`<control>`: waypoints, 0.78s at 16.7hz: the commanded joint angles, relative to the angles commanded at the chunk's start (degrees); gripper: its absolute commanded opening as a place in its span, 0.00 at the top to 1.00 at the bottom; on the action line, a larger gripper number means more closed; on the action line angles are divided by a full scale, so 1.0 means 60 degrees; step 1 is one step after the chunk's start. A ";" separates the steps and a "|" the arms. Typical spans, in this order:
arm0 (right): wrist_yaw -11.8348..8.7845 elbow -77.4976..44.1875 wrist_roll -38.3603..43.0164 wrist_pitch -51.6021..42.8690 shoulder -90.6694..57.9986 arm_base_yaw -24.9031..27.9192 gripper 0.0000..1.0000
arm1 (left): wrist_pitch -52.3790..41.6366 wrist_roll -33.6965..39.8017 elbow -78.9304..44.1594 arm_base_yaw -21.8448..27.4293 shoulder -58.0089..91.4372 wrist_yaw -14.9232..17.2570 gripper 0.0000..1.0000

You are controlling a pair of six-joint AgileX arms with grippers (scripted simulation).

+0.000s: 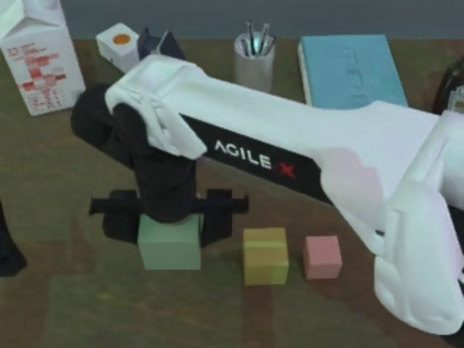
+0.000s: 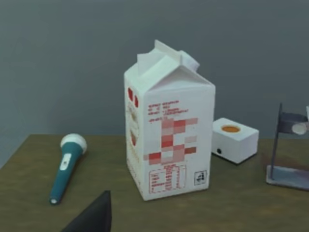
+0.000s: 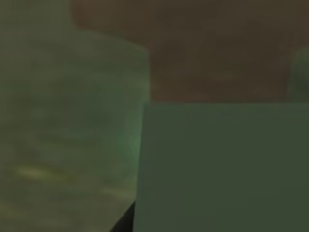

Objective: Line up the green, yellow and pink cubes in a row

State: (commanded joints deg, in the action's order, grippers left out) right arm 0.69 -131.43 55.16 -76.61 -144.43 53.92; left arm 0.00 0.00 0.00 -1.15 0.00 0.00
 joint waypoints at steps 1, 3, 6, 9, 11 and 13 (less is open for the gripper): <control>0.0001 0.0336 0.0005 0.0407 -0.0039 0.0003 1.00 | 0.0000 0.0000 0.0000 0.0000 0.0000 0.0000 0.00; 0.0002 0.1029 -0.0001 0.1207 -0.0127 0.0030 1.00 | 0.0000 0.0000 0.0000 0.0000 0.0000 0.0000 0.00; 0.0003 0.1512 -0.0003 0.1704 -0.0219 0.0065 1.00 | 0.0000 0.0000 0.0000 0.0000 0.0000 0.0000 0.00; 0.0003 0.1512 -0.0003 0.1704 -0.0219 0.0065 1.00 | 0.0000 0.0000 0.0000 0.0000 0.0000 0.0000 0.00; 0.0003 0.1512 -0.0003 0.1704 -0.0219 0.0065 0.85 | 0.0000 0.0000 0.0000 0.0000 0.0000 0.0000 0.00; 0.0003 0.1512 -0.0003 0.1704 -0.0219 0.0065 0.70 | 0.0000 0.0000 0.0000 0.0000 0.0000 0.0000 0.00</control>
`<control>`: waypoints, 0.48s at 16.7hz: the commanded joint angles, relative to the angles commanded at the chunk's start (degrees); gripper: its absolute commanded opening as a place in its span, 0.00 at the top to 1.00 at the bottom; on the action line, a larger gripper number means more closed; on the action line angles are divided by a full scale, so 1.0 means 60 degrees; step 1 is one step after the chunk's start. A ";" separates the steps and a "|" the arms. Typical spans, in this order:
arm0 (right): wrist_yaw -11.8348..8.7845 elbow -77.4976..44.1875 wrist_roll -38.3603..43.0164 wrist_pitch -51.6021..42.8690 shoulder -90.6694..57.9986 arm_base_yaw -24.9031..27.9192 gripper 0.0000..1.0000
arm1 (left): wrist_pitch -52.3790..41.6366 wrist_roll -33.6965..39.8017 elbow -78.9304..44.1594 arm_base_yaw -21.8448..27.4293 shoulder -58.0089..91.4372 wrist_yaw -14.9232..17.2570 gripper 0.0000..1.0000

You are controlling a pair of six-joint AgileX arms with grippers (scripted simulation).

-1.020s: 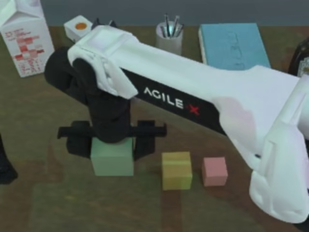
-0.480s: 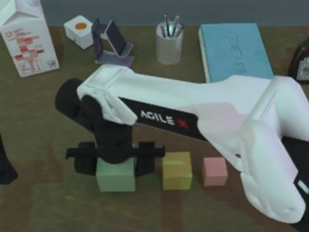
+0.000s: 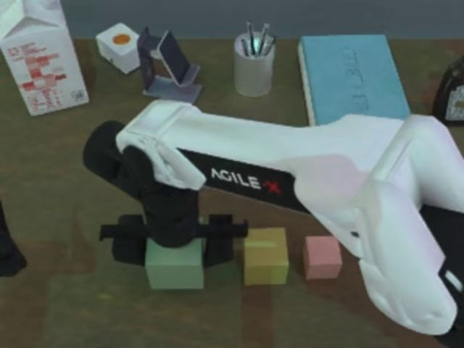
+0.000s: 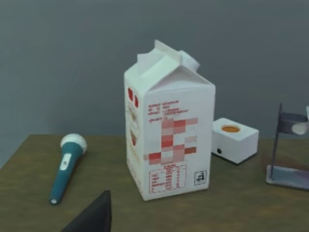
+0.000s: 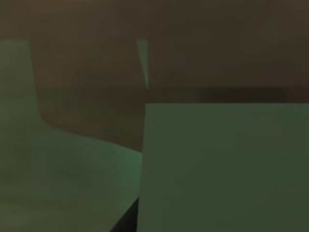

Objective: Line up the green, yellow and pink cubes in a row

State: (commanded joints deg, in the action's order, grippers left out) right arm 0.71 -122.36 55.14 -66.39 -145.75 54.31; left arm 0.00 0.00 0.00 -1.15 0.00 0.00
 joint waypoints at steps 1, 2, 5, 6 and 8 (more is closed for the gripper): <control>0.0000 0.0000 0.0000 0.0000 0.0000 0.0000 0.62 | 0.0000 0.0000 0.0000 0.0000 0.0000 0.0000 0.00; 0.0000 0.0000 0.0000 0.0000 0.0000 0.0000 0.55 | 0.0000 0.0000 0.0000 0.0000 0.0000 0.0000 0.00; 0.0000 0.0000 0.0000 0.0000 0.0000 0.0000 0.32 | 0.0000 0.0000 0.0000 0.0000 0.0000 0.0000 0.00; 0.0000 0.0000 0.0000 0.0000 0.0000 0.0000 0.25 | 0.0000 0.0000 0.0000 0.0000 0.0000 0.0000 0.00; 0.0000 0.0000 0.0000 0.0000 0.0000 0.0000 0.10 | 0.0000 0.0000 0.0000 0.0000 0.0000 0.0000 0.00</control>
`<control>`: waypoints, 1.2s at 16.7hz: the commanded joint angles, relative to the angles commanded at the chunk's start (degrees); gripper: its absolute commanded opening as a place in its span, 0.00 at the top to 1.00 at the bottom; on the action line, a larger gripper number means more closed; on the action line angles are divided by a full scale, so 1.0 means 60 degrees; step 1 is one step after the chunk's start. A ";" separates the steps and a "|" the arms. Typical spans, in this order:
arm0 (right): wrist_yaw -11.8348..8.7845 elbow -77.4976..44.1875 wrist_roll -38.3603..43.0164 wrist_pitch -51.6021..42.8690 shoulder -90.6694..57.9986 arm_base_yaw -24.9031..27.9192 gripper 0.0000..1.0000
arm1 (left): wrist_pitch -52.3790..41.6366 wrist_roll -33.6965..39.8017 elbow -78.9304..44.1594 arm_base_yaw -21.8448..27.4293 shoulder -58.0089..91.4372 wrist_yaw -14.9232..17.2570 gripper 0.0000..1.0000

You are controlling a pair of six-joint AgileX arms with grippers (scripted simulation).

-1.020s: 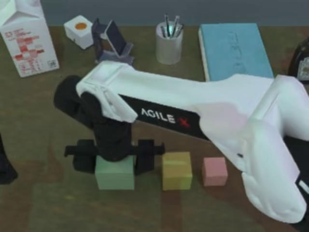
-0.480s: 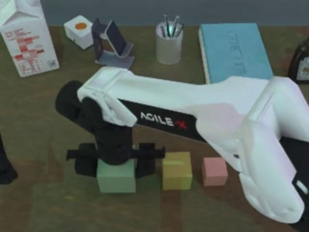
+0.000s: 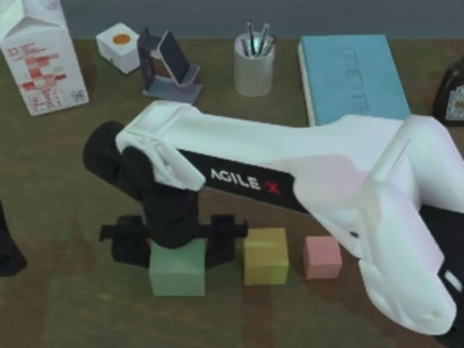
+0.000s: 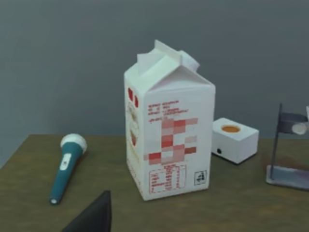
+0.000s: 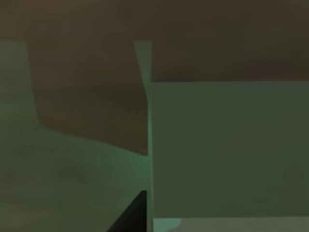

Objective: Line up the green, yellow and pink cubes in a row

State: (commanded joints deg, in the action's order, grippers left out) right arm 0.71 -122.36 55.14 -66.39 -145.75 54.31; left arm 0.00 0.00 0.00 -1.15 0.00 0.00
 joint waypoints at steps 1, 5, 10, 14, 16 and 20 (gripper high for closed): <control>0.0000 0.0000 0.0000 0.0000 0.0000 0.0000 0.02 | 0.0000 0.0000 0.0000 0.0000 0.0000 0.0000 0.00; 0.0000 0.0000 0.0000 0.0000 0.0000 0.0000 0.00 | 0.0000 0.0000 0.0000 0.0000 0.0000 0.0000 0.00; 0.0000 -0.0002 0.0000 -0.0002 0.0003 -0.0022 0.00 | 0.0000 0.0000 0.0000 0.0000 0.0000 0.0000 0.00; 0.0009 -0.0674 0.0029 -0.0694 0.0027 -0.0004 0.00 | 0.0000 0.0000 0.0000 0.0000 0.0000 0.0000 0.00; 0.0003 -0.1322 0.0032 -0.1418 0.0069 0.0018 0.00 | 0.0000 0.0000 0.0000 0.0000 0.0000 0.0000 0.00; -0.0002 -0.2294 -0.0003 -0.2471 0.0173 0.0068 0.00 | 0.0000 0.0000 0.0000 0.0000 0.0000 0.0000 0.00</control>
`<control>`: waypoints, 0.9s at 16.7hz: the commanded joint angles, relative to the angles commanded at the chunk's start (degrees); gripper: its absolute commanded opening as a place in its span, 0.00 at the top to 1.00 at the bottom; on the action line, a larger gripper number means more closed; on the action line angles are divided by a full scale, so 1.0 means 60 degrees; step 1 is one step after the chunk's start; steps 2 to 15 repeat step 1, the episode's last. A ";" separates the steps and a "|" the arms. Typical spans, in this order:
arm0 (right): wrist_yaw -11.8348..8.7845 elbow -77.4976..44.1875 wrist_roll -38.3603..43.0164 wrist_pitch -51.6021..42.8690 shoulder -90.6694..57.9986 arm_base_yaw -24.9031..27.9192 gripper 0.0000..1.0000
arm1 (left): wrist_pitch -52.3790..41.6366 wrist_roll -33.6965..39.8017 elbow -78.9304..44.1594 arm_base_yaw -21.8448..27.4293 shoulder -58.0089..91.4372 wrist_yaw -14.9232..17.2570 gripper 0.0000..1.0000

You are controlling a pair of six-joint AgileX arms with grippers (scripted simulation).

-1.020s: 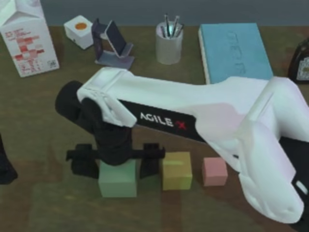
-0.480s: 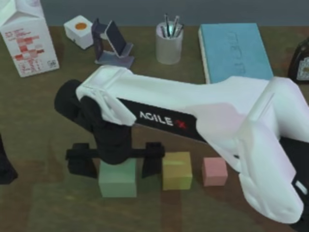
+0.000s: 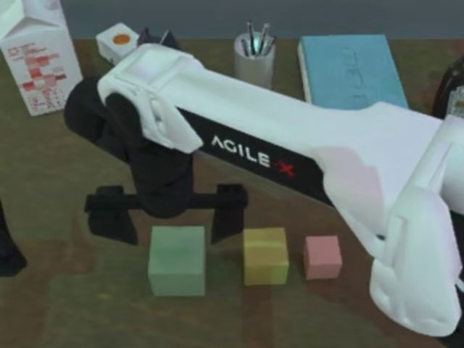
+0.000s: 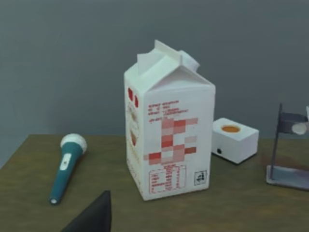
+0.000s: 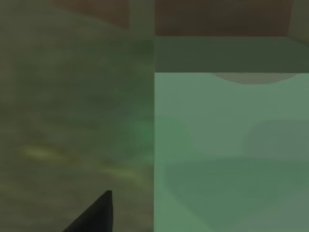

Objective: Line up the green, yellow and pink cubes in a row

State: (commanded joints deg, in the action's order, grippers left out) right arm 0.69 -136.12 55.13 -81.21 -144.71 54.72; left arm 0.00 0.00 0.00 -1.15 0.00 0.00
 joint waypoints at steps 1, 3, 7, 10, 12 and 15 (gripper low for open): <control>0.0000 -0.0030 -0.0002 -0.0029 0.0006 0.0001 0.00 | 0.0000 0.0000 0.0000 0.0000 0.0000 0.0000 0.00; 0.0000 -0.0030 -0.0002 -0.0029 0.0006 0.0001 0.00 | 0.0000 0.0000 0.0000 0.0000 0.0000 0.0000 0.00; 0.0000 -0.0030 -0.0002 -0.0029 0.0006 0.0001 0.00 | 0.0000 0.0000 0.0000 0.0000 0.0000 0.0000 0.00; 0.0000 -0.0030 -0.0002 -0.0029 0.0006 0.0001 0.00 | 0.0000 0.0000 0.0000 0.0000 0.0000 0.0000 0.00; 0.0000 -0.0030 -0.0002 -0.0029 0.0006 0.0001 0.00 | 0.0000 0.0000 0.0000 0.0000 0.0000 0.0000 0.00; 0.0000 -0.0030 -0.0002 -0.0029 0.0006 0.0001 0.00 | 0.0000 0.0000 0.0000 0.0000 0.0000 0.0000 0.00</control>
